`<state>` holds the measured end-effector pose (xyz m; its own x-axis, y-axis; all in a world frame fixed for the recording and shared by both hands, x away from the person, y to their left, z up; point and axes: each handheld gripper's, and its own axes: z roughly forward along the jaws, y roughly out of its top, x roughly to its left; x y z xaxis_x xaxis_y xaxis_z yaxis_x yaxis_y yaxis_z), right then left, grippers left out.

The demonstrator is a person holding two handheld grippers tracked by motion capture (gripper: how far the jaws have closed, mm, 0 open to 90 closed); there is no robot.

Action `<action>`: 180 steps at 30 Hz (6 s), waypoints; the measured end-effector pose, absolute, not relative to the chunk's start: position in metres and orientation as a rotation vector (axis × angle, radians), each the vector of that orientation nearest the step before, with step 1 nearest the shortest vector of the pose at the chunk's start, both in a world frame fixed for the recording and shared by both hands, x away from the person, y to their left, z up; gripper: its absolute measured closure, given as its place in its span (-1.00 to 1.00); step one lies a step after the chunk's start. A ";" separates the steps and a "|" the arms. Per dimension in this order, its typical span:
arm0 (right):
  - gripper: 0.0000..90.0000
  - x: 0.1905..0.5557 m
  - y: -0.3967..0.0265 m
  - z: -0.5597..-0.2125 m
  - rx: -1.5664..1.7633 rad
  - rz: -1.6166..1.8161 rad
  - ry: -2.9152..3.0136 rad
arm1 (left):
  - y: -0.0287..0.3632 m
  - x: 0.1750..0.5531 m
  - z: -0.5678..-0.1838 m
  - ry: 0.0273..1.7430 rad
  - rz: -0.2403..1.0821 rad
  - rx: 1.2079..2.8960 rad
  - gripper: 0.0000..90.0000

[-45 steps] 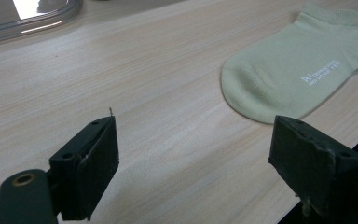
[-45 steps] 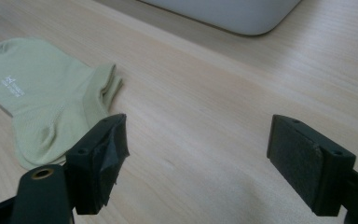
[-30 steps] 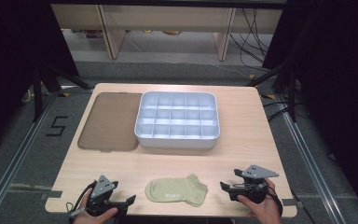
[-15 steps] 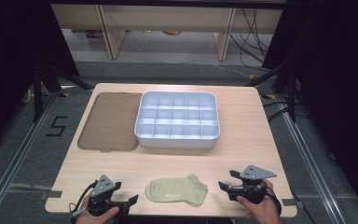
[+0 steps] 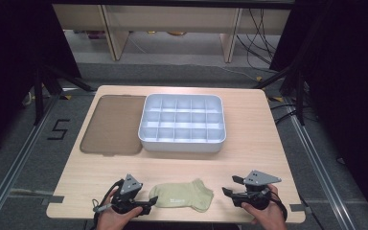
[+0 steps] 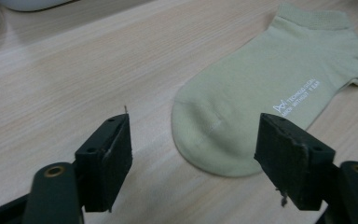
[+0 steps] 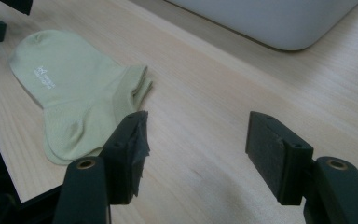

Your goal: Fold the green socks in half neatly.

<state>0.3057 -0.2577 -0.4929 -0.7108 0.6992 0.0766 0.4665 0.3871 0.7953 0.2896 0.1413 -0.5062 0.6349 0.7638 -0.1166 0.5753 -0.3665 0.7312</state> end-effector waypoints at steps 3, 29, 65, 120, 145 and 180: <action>-0.14 0.305 -0.256 -0.494 1.041 1.237 2.388 | 0.133 0.294 -0.508 1.044 0.326 2.099 -0.32; -0.14 0.305 -0.251 -0.493 0.975 1.219 2.403 | 0.116 0.293 -0.514 0.963 0.282 2.148 0.63; 1.00 0.344 -0.117 -0.501 0.700 1.216 2.610 | 0.117 0.294 -0.507 0.990 0.264 2.059 0.79; 0.97 0.339 -0.124 -0.491 0.674 1.213 2.687 | 0.136 0.300 -0.492 0.994 0.311 2.032 0.79; 0.97 0.351 -0.173 -0.504 0.832 1.108 2.701 | 0.079 0.308 -0.470 0.854 0.256 2.049 0.77; 0.92 0.355 -0.177 -0.505 0.865 1.143 2.708 | 0.037 0.323 -0.499 0.846 0.167 2.131 0.66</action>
<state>0.3553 -0.1774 -0.5052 -0.8377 0.5275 0.1414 0.4693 0.5629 0.6804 0.3227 0.0368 -0.4991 0.7656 0.6224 -0.1629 0.5143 -0.4398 0.7363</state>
